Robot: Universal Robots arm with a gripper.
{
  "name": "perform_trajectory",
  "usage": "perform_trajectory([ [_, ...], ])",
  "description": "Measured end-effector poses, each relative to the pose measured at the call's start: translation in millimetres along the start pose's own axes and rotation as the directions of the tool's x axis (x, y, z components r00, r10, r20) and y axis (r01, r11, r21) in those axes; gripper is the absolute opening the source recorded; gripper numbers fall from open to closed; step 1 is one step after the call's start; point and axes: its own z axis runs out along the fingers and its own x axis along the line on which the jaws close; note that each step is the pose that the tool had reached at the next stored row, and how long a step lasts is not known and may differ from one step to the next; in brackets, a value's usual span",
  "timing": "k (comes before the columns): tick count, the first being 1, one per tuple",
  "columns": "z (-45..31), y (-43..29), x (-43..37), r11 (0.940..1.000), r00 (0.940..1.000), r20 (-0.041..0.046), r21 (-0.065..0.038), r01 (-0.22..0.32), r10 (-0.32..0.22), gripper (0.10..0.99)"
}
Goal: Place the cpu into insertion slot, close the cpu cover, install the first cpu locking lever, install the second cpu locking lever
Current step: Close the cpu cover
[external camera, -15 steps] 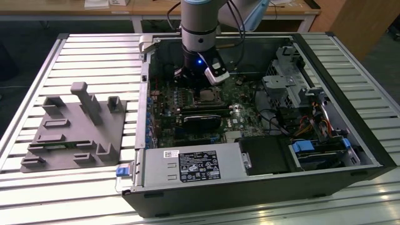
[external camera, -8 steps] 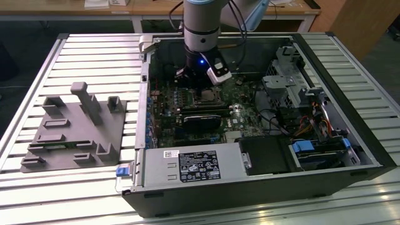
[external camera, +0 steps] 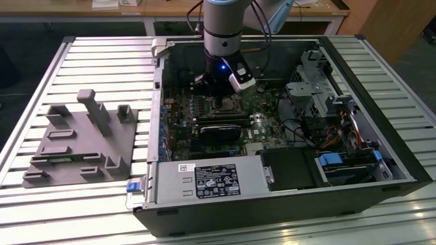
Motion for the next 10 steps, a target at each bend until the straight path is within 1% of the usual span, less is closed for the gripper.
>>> perform_trajectory([
  [5,-0.3,0.2,-2.7,1.0000,1.0000,0.0003,0.000,0.000,0.000,0.106],
  [10,-5.3,0.1,-2.8,1.0000,1.0000,-0.0001,0.000,0.000,0.000,0.106],
])
